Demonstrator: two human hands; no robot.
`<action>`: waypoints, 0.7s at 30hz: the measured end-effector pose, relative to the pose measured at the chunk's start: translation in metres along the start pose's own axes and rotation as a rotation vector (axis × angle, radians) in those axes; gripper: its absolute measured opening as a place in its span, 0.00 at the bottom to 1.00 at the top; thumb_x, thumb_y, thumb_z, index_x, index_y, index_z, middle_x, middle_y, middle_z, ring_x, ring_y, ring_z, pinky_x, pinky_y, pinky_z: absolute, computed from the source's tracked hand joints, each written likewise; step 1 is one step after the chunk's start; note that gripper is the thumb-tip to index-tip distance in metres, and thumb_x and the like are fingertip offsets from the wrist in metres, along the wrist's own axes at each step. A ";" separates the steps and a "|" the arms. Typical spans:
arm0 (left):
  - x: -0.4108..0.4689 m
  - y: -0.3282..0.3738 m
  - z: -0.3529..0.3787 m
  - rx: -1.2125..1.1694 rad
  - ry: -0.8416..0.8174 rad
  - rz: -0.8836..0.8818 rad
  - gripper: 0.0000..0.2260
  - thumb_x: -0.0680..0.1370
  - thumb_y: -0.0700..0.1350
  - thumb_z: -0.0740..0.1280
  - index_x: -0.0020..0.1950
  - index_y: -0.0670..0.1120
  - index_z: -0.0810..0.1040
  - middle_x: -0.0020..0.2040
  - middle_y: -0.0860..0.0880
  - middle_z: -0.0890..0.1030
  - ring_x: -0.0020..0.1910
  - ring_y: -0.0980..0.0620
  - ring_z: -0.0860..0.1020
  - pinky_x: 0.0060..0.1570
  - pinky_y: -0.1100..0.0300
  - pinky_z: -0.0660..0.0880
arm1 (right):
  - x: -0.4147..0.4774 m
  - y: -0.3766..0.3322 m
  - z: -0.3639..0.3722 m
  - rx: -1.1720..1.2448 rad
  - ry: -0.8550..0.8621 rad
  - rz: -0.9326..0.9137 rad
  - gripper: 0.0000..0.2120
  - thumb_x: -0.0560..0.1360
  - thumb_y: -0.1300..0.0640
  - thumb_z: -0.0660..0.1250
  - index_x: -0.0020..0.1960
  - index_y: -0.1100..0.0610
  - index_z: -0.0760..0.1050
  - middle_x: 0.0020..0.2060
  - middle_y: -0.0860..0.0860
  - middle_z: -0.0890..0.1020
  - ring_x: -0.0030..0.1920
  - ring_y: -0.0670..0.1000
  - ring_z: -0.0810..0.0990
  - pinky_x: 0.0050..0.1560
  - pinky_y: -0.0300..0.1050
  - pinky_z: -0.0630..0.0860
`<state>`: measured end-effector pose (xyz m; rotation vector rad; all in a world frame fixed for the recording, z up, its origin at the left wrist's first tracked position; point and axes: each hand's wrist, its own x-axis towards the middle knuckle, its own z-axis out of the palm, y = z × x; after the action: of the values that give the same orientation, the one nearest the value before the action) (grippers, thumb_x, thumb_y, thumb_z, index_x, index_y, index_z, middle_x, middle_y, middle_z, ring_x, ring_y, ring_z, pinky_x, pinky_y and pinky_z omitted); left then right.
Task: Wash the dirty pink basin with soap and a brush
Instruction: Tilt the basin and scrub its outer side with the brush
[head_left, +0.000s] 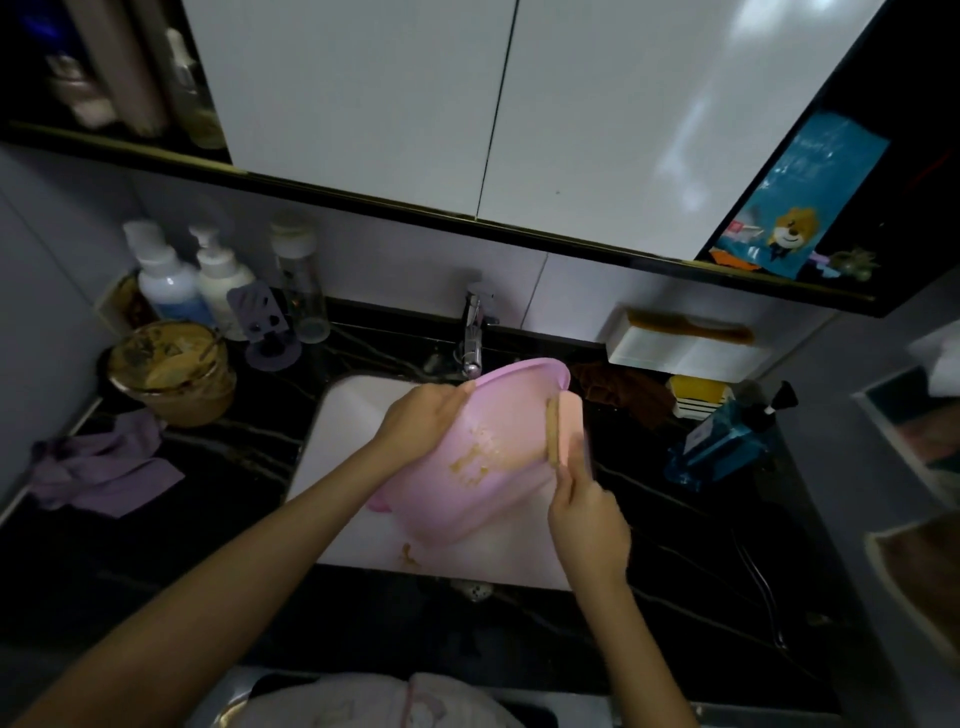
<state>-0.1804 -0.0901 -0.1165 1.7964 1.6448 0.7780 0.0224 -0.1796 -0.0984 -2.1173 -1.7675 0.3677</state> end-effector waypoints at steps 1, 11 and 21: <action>0.002 0.001 -0.001 -0.006 -0.002 -0.008 0.22 0.81 0.59 0.52 0.33 0.48 0.69 0.33 0.50 0.76 0.37 0.47 0.75 0.37 0.57 0.66 | -0.001 -0.013 0.006 0.022 0.024 0.032 0.26 0.82 0.49 0.48 0.76 0.45 0.42 0.37 0.56 0.81 0.31 0.52 0.74 0.31 0.43 0.67; 0.015 -0.001 0.000 -0.108 -0.079 -0.036 0.24 0.75 0.66 0.51 0.31 0.48 0.67 0.29 0.53 0.72 0.34 0.50 0.71 0.41 0.55 0.69 | -0.027 -0.023 0.019 -0.047 0.005 -0.181 0.27 0.81 0.51 0.54 0.76 0.45 0.47 0.28 0.55 0.79 0.28 0.56 0.78 0.27 0.42 0.63; 0.014 -0.003 0.001 -0.202 -0.138 -0.063 0.26 0.74 0.67 0.51 0.35 0.48 0.75 0.36 0.51 0.79 0.40 0.48 0.78 0.53 0.52 0.73 | -0.030 -0.015 0.018 -0.115 0.055 -0.289 0.27 0.79 0.50 0.53 0.76 0.48 0.51 0.21 0.50 0.71 0.20 0.51 0.72 0.20 0.41 0.64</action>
<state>-0.1809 -0.0758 -0.1188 1.6126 1.4713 0.7457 -0.0037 -0.2046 -0.1087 -1.8851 -2.0680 0.1322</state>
